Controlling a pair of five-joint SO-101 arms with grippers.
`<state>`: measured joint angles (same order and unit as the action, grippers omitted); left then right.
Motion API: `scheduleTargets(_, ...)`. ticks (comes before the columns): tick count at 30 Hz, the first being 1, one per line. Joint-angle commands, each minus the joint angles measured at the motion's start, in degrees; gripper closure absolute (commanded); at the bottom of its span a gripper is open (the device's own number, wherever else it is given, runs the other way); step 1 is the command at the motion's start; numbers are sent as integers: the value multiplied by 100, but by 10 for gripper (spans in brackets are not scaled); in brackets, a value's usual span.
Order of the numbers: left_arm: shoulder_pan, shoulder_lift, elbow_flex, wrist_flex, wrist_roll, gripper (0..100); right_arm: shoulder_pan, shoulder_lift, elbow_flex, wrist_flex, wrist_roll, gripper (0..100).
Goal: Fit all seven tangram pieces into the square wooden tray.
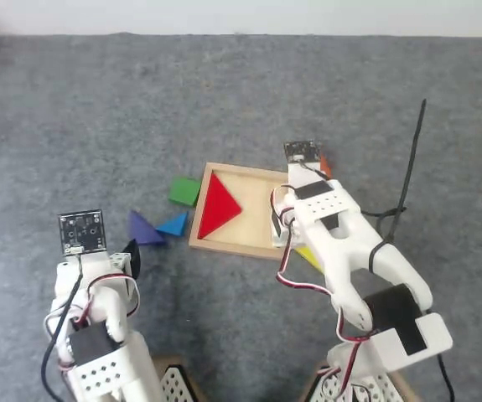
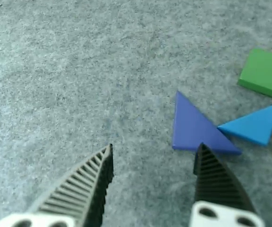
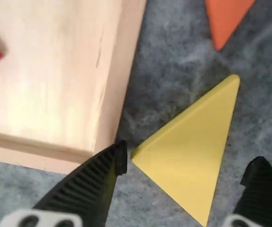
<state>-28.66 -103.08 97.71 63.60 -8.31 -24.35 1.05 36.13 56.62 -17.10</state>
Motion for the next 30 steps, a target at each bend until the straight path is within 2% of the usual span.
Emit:
scheduleTargets(1, 18, -97, -127, 18, 44, 731, 31, -48, 35, -66, -9, 608)
scheduleTargets(8, 18, -97, -127, 18, 44, 731, 180, 4, 26, -48, -9, 625)
scheduleTargets(14, 18, -97, -127, 18, 44, 731, 198, 541, -343, 48, -26, 787)
scheduleTargets(19, 18, -97, -127, 18, 44, 731, 215, 743, -615, 286, -44, 786)
scheduleTargets(24, 18, -97, -127, 18, 44, 731, 259, 708, -651, 277, -53, 857)
scheduleTargets(30, 18, -97, -127, 18, 44, 731, 541, -57, -598, 295, -53, 867)
